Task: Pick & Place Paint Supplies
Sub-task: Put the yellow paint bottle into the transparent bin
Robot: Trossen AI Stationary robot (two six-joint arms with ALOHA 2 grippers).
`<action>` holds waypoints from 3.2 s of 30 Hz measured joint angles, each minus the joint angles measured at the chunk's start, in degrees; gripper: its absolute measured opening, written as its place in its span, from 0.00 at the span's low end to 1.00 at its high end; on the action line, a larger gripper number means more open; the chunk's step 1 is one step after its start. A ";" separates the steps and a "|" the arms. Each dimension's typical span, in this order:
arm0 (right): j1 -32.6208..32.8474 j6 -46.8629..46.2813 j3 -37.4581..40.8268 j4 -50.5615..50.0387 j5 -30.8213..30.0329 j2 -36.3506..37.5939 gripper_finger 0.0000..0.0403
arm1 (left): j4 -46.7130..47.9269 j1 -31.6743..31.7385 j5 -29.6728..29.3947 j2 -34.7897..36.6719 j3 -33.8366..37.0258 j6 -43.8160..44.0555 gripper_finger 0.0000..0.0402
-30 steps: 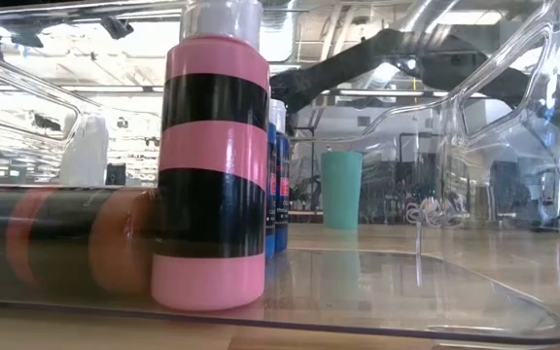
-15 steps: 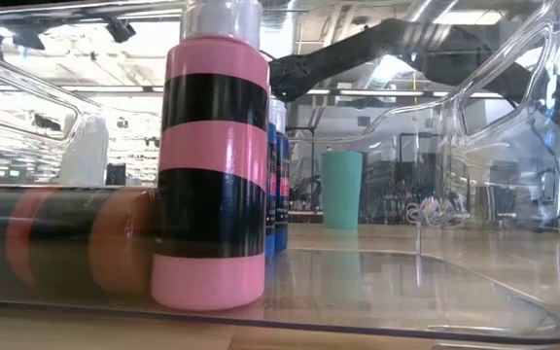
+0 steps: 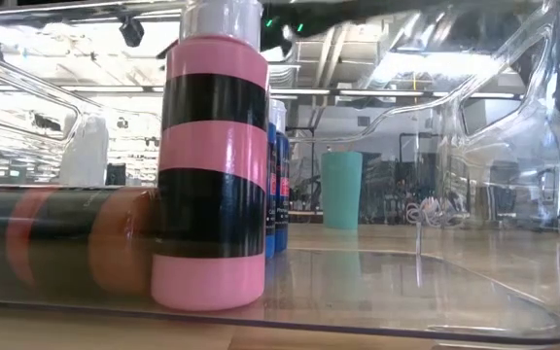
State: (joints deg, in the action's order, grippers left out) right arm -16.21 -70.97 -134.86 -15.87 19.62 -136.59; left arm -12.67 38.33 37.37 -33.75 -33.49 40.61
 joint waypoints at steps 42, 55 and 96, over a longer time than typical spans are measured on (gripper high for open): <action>13.73 36.01 0.13 -38.29 -32.24 25.91 0.17 | 40.79 4.47 -40.05 -30.80 -10.22 -36.89 0.27; 17.87 42.63 0.14 -52.26 -45.09 32.58 0.17 | 39.45 8.44 -40.12 -30.54 -10.23 -35.50 0.29; 9.84 36.46 97.11 19.74 -30.20 91.82 0.17 | 34.32 8.26 -33.93 -33.86 -10.23 -38.42 0.29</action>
State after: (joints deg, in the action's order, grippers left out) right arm -6.36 -34.51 -37.75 3.88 -10.58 -44.77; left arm 21.65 46.59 3.44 -67.61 -43.72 2.19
